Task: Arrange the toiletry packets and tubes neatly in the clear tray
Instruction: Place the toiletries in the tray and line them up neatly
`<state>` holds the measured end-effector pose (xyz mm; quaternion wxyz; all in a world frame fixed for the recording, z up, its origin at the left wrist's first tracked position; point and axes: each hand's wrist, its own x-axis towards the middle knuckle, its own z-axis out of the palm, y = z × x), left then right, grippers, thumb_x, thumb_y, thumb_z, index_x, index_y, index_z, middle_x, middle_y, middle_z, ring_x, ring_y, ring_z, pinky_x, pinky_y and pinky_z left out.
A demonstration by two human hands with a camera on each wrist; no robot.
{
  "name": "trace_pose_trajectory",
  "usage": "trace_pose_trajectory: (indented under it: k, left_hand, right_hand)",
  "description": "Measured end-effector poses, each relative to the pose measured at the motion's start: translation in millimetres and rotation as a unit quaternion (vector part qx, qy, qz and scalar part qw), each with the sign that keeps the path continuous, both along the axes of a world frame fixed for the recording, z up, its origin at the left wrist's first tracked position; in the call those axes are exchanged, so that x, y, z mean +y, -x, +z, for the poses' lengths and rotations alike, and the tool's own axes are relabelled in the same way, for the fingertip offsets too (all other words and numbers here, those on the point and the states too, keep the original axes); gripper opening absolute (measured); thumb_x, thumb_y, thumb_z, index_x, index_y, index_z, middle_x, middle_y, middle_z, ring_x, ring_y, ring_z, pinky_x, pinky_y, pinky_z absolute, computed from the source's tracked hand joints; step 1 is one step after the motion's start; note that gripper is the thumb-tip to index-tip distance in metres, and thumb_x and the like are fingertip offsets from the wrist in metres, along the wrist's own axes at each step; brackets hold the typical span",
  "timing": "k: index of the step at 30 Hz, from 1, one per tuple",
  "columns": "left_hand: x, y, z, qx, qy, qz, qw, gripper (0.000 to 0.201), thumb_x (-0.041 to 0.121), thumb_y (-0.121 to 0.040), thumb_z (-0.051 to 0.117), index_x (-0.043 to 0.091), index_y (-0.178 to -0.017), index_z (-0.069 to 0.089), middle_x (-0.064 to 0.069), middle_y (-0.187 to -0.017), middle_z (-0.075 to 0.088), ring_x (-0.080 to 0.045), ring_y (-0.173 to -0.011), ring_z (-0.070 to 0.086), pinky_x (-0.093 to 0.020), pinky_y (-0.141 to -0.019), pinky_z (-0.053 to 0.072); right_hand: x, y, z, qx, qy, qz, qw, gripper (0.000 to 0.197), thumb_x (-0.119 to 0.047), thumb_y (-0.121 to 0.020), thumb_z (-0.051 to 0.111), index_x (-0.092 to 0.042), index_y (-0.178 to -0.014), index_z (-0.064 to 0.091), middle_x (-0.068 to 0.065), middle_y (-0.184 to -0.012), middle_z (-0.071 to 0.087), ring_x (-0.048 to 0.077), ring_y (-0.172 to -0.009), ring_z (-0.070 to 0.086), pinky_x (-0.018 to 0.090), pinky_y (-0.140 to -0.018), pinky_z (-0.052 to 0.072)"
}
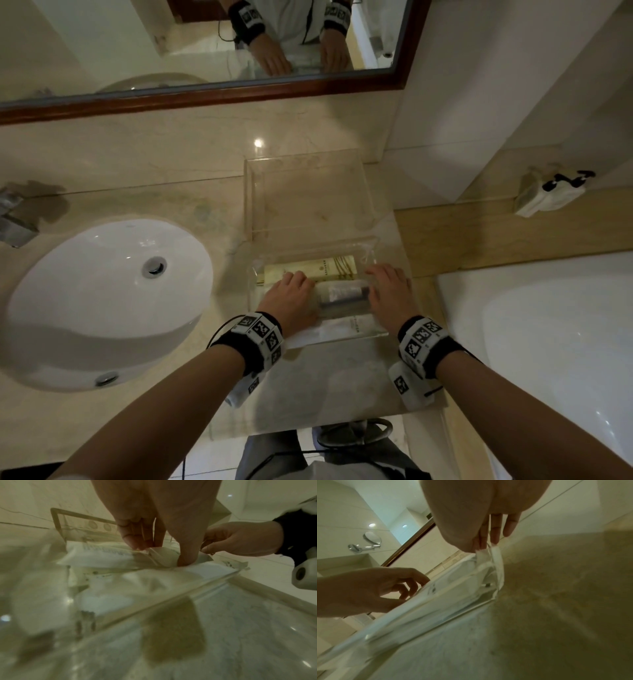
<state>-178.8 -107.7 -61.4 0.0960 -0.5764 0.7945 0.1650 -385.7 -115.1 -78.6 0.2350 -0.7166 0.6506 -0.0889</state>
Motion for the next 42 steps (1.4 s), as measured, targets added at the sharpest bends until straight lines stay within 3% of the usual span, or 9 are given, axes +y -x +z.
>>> trace_pose_trajectory:
  k: [6, 12, 16, 20, 26, 31, 35, 38, 42]
  left_hand:
    - [-2, 9, -5, 0.021, -0.026, 0.018, 0.999, 0.051, 0.032, -0.086, 0.053, 0.006, -0.128, 0.043, -0.009, -0.126, 0.043, -0.026, -0.116, 0.042, -0.032, -0.098, 0.04]
    - [-7, 12, -3, 0.052, -0.043, 0.043, 0.997, 0.058, 0.037, -0.081, 0.062, 0.007, -0.127, 0.044, -0.009, -0.126, 0.043, -0.026, -0.117, 0.043, -0.034, -0.098, 0.041]
    - [-10, -8, 5, 0.044, 0.058, 0.159, 0.985, 0.055, 0.042, -0.09, 0.049, 0.007, -0.133, 0.042, -0.01, -0.133, 0.045, -0.028, -0.122, 0.043, -0.036, -0.103, 0.036]
    - [-17, -28, 11, -0.018, -0.038, 0.281, 0.959, 0.058, 0.036, -0.094, 0.041, -0.001, -0.139, 0.03, -0.018, -0.14, 0.042, -0.034, -0.131, 0.034, -0.04, -0.107, 0.033]
    - [-16, -18, 13, 0.014, -0.067, 0.254, 0.965, 0.047, 0.029, -0.094, 0.042, 0.0, -0.131, 0.039, -0.018, -0.133, 0.05, -0.033, -0.127, 0.039, -0.04, -0.105, 0.037]
    - [-18, -21, 13, -0.065, -0.043, 0.247, 0.966, 0.042, 0.031, -0.092, 0.042, 0.004, -0.124, 0.044, -0.016, -0.129, 0.053, -0.032, -0.12, 0.045, -0.039, -0.099, 0.037]
    - [-16, -27, 11, -0.069, -0.054, 0.23, 0.969, 0.042, 0.032, -0.092, 0.04, 0.004, -0.122, 0.045, -0.016, -0.125, 0.056, -0.032, -0.118, 0.047, -0.038, -0.097, 0.039]
    - [-14, -30, 8, -0.057, -0.049, 0.226, 0.971, 0.04, 0.03, -0.092, 0.04, 0.003, -0.121, 0.046, -0.016, -0.123, 0.057, -0.032, -0.116, 0.047, -0.039, -0.096, 0.039]
    - [-12, -30, 5, -0.041, -0.046, 0.221, 0.973, 0.037, 0.029, -0.092, 0.041, 0.002, -0.116, 0.047, -0.017, -0.12, 0.057, -0.033, -0.115, 0.047, -0.039, -0.095, 0.04]
  right_hand:
    - [-1, 2, -3, -0.058, -0.005, 0.006, 0.998, 0.033, -0.004, -0.087, 0.049, -0.007, -0.12, 0.054, 0.011, -0.129, 0.05, 0.026, -0.118, 0.043, 0.034, -0.102, 0.037]
    - [-4, -4, -2, -0.06, -0.002, -0.011, 0.998, 0.033, -0.009, -0.09, 0.046, -0.006, -0.123, 0.052, 0.011, -0.131, 0.048, 0.026, -0.121, 0.04, 0.037, -0.104, 0.037]
    - [-7, -14, -1, -0.036, -0.008, -0.046, 0.998, 0.037, -0.018, -0.093, 0.045, -0.008, -0.129, 0.049, 0.012, -0.146, 0.032, 0.03, -0.133, 0.026, 0.044, -0.112, 0.03]
    - [-11, -23, -3, 0.002, -0.047, -0.077, 0.996, 0.037, -0.025, -0.095, 0.04, -0.013, -0.129, 0.049, 0.008, -0.155, 0.017, 0.031, -0.14, 0.015, 0.044, -0.114, 0.022]
    - [-13, -31, -8, -0.008, -0.077, -0.083, 0.994, 0.043, -0.023, -0.097, 0.037, -0.004, -0.134, 0.044, 0.009, -0.157, 0.013, 0.032, -0.141, 0.011, 0.042, -0.115, 0.019]
    - [-15, -29, -8, -0.023, -0.084, -0.083, 0.993, 0.036, -0.023, -0.096, 0.041, -0.004, -0.124, 0.052, 0.01, -0.156, 0.016, 0.032, -0.141, 0.011, 0.042, -0.115, 0.022]
    - [-20, -31, -10, -0.033, -0.095, -0.106, 0.989, 0.037, -0.024, -0.094, 0.046, -0.003, -0.122, 0.055, 0.011, -0.152, 0.026, 0.033, -0.137, 0.019, 0.041, -0.113, 0.024]
    - [-27, -33, -8, -0.008, -0.117, -0.131, 0.984, 0.037, -0.024, -0.092, 0.048, -0.003, -0.121, 0.057, 0.012, -0.147, 0.032, 0.033, -0.135, 0.023, 0.041, -0.111, 0.025]
    - [-34, -35, -2, 0.04, -0.143, -0.121, 0.981, 0.037, -0.027, -0.091, 0.05, -0.005, -0.119, 0.06, 0.011, -0.149, 0.028, 0.033, -0.136, 0.021, 0.045, -0.11, 0.026]
